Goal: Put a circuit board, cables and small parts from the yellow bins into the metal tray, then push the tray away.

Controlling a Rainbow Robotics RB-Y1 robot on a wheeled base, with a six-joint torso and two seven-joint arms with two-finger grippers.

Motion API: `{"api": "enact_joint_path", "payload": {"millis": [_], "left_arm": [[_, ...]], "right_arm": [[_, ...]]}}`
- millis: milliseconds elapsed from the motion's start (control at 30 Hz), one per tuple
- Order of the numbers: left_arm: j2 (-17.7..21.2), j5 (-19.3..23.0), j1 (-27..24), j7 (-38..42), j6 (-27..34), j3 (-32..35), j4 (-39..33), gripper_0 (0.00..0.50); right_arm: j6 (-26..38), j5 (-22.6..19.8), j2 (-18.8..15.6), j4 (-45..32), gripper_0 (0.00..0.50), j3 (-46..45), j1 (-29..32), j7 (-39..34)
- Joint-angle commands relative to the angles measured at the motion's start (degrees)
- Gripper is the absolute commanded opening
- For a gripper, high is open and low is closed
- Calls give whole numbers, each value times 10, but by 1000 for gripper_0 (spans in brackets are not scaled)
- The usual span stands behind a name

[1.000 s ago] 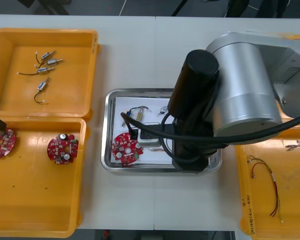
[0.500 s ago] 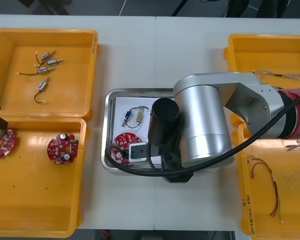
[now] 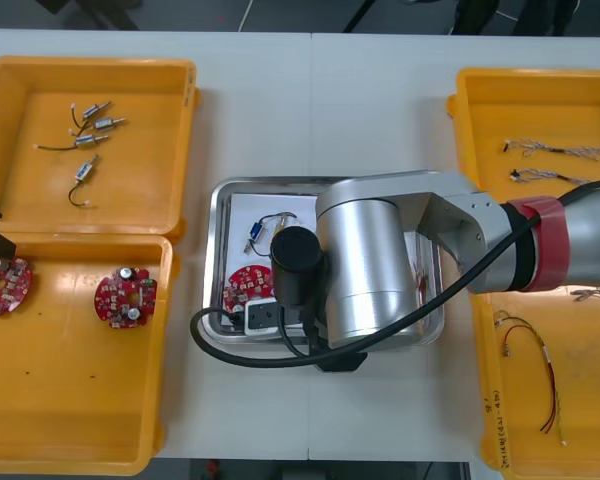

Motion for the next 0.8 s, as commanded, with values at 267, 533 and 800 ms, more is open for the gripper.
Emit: {"api": "enact_joint_path", "payload": {"millis": [267,533,800], "left_arm": [[26,5,9,-36,-5,17,-16,500],[26,5,9,-36,-5,17,-16,500],[26,5,9,-36,-5,17,-16,500]], "right_arm": [[-14,47,35,19,500,26,27,-32],[-17,80,42,19,500,42,46,-46],[-18,98,48,20,500,54,50,-61]]}}
